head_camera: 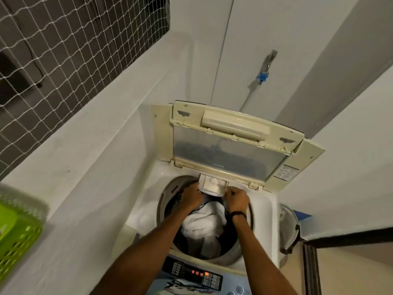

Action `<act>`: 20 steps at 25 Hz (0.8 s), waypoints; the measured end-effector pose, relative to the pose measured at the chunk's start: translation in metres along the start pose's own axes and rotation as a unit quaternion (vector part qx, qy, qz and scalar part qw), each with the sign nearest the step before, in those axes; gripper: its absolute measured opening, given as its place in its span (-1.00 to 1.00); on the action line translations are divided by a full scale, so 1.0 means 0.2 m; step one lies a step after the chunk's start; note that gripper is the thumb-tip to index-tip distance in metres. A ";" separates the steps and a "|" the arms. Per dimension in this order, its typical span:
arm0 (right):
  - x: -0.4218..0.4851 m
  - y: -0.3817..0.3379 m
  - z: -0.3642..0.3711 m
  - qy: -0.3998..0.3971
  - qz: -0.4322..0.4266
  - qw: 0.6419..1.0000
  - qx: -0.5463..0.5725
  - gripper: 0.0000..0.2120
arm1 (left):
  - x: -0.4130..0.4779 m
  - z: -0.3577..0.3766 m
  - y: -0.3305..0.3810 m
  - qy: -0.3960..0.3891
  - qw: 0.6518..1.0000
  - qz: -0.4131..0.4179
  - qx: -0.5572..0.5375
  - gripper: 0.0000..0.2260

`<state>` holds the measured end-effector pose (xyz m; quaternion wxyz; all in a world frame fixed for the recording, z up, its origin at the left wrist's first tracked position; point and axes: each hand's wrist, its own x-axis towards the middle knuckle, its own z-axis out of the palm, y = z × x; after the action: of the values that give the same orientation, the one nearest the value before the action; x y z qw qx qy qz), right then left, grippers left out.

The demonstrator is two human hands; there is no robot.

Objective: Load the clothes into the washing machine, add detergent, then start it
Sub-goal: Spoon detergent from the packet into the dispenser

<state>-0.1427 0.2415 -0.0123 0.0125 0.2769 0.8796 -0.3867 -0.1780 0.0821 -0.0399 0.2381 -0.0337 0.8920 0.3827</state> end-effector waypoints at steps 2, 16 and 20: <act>-0.03 0.03 0.08 0.000 -0.063 0.997 -0.054 -0.80 | 0.04 0.03 -0.01 -0.012 1.000 -0.018 0.016 -0.55; -0.25 -0.14 -0.18 0.011 0.118 0.945 0.305 -0.82 | -0.20 -0.19 0.02 0.074 0.995 -0.011 -0.070 -0.58; -0.36 -0.34 -0.26 -0.084 0.167 0.862 0.471 -0.95 | -0.45 -0.38 0.01 0.153 0.982 0.006 -0.110 -0.63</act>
<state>-0.1063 0.2056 0.0862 0.0188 0.3591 0.5289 -0.7687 -0.1303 0.0195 0.0474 0.0919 -0.1127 0.8707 0.4699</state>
